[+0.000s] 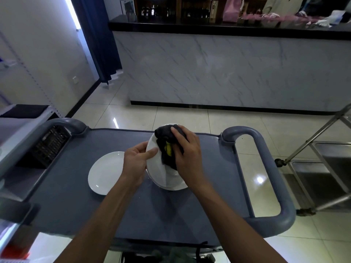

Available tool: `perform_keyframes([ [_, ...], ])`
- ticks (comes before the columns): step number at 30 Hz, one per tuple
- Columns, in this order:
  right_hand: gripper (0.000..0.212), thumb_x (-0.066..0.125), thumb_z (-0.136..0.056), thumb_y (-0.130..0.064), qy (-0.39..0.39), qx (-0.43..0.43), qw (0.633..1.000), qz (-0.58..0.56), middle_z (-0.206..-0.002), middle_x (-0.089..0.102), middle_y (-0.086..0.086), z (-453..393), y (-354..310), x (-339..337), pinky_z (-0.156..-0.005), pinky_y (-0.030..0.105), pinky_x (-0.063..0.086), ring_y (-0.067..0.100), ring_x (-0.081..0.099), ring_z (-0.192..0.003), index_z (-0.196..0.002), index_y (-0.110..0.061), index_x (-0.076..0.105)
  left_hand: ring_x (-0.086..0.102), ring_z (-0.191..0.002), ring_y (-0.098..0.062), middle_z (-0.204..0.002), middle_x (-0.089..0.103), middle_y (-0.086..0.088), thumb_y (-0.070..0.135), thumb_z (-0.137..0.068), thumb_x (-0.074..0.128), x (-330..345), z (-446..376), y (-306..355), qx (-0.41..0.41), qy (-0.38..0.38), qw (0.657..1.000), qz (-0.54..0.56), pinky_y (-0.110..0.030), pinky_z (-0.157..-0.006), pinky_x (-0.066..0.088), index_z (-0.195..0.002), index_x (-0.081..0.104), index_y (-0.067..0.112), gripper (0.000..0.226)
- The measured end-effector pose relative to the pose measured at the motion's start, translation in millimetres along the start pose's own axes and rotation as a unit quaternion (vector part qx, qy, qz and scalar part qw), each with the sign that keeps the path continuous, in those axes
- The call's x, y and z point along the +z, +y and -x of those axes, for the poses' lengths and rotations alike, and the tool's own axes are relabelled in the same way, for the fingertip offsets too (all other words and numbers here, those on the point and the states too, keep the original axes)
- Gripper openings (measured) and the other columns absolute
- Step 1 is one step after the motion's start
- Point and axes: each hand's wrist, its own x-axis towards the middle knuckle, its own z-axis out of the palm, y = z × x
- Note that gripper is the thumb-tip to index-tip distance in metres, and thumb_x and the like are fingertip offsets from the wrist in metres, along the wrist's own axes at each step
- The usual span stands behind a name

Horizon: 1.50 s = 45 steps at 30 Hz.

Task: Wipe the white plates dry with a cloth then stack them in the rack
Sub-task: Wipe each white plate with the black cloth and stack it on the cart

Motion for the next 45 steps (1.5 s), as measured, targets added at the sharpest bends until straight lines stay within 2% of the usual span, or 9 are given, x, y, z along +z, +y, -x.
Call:
perform_keyframes([
  [6, 0.039, 0.063, -0.096, -0.009, -0.033, -0.027, 0.999, 0.007, -0.140, 0.056, 0.007, -16.4, -7.3, -0.7, -0.105, 0.049, 0.041, 0.028, 0.048, -0.128, -0.135, -0.014, 0.063, 0.070, -0.101, -0.040, -0.107, 0.075, -0.016, 0.006, -0.088, 0.069, -1.2, 2.2, -1.8, 0.044, -0.018, 0.997, -0.062, -0.056, -0.094, 0.054, -0.111, 0.074, 0.006, 0.023],
  [10, 0.039, 0.062, -0.097, -0.012, -0.030, -0.031, 0.999, 0.017, -0.141, 0.055, 0.007, -22.6, -7.5, -1.6, -0.106, 0.045, 0.042, 0.027, 0.048, -0.128, -0.136, -0.015, 0.062, 0.071, -0.100, -0.038, -0.110, 0.074, -0.016, 0.018, -0.080, 0.075, -2.8, 4.9, 1.0, 0.039, -0.022, 0.999, -0.019, -0.049, -0.086, 0.059, -0.111, 0.076, 0.011, 0.032],
  [13, 0.040, 0.062, -0.097, -0.013, -0.023, -0.022, 0.999, 0.011, -0.140, 0.055, 0.005, -27.9, -4.5, -2.6, -0.107, 0.043, 0.042, 0.026, 0.048, -0.127, -0.137, -0.016, 0.061, 0.072, -0.098, -0.035, -0.111, 0.074, -0.018, 0.015, -0.077, 0.075, -3.7, 3.7, 2.0, 0.021, -0.018, 0.999, 0.021, -0.038, -0.077, 0.060, -0.111, 0.075, 0.010, 0.035],
  [16, 0.042, 0.063, -0.096, -0.012, -0.022, 0.009, 1.000, 0.001, -0.139, 0.056, 0.003, -36.1, 3.0, -4.7, -0.107, 0.041, 0.040, 0.024, 0.048, -0.126, -0.138, -0.018, 0.060, 0.071, -0.094, -0.034, -0.111, 0.073, -0.020, 0.011, -0.078, 0.071, -6.1, 1.5, 3.8, -0.007, -0.006, 0.999, 0.046, -0.038, -0.075, 0.061, -0.115, 0.071, 0.004, 0.038],
  [21, 0.043, 0.062, -0.096, -0.015, -0.023, 0.075, 0.997, -0.024, -0.137, 0.057, -0.002, -42.7, 17.4, -11.4, -0.107, 0.013, 0.029, 0.018, 0.047, -0.125, -0.138, -0.021, 0.059, 0.069, -0.094, -0.029, -0.111, 0.072, -0.018, 0.007, -0.086, 0.064, -14.9, -0.4, 5.0, -0.028, 0.008, 0.996, 0.084, -0.037, -0.074, 0.061, -0.120, 0.068, 0.002, 0.035],
  [22, 0.042, 0.062, -0.095, -0.015, -0.023, 0.086, 0.995, -0.035, -0.136, 0.057, -0.003, -43.9, 19.7, -12.7, -0.107, 0.013, 0.030, 0.018, 0.048, -0.125, -0.137, -0.021, 0.059, 0.070, -0.093, -0.027, -0.110, 0.073, -0.016, 0.008, -0.086, 0.063, -16.3, -0.9, 4.6, -0.031, 0.008, 0.995, 0.094, -0.037, -0.073, 0.061, -0.118, 0.070, 0.004, 0.033],
  [26, 0.040, 0.063, -0.095, -0.014, -0.016, 0.129, 0.988, -0.079, -0.132, 0.061, -0.002, -44.7, 26.8, -18.3, -0.110, 0.036, 0.039, 0.018, 0.052, -0.124, -0.135, -0.017, 0.061, 0.072, -0.091, -0.023, -0.109, 0.074, -0.012, 0.012, -0.084, 0.064, -19.4, -2.5, 3.9, -0.041, 0.021, 0.992, 0.115, -0.034, -0.069, 0.060, -0.112, 0.074, 0.011, 0.030],
  [35, 0.040, 0.063, -0.094, -0.011, 0.005, 0.174, 0.977, -0.119, -0.130, 0.062, -0.004, -33.8, 34.4, -24.2, -0.110, 0.035, 0.042, 0.009, 0.054, -0.123, -0.134, -0.018, 0.062, 0.071, -0.090, -0.022, -0.104, 0.075, -0.010, 0.007, -0.093, 0.058, -12.9, -9.4, 11.9, -0.035, 0.062, 0.988, 0.136, -0.033, -0.075, 0.060, -0.114, 0.071, 0.009, 0.025],
  [45, 0.045, 0.066, -0.092, -0.008, -0.024, 0.056, 0.998, 0.014, -0.141, 0.056, 0.004, -11.1, 25.7, -9.6, -0.109, 0.043, 0.040, 0.025, 0.048, -0.128, -0.136, -0.017, 0.062, 0.062, -0.108, -0.031, -0.123, 0.065, -0.020, 0.004, -0.096, 0.056, 3.7, -15.5, 20.1, -0.036, 0.109, 0.982, 0.150, -0.044, -0.098, 0.052, -0.127, 0.062, -0.001, 0.032],
])
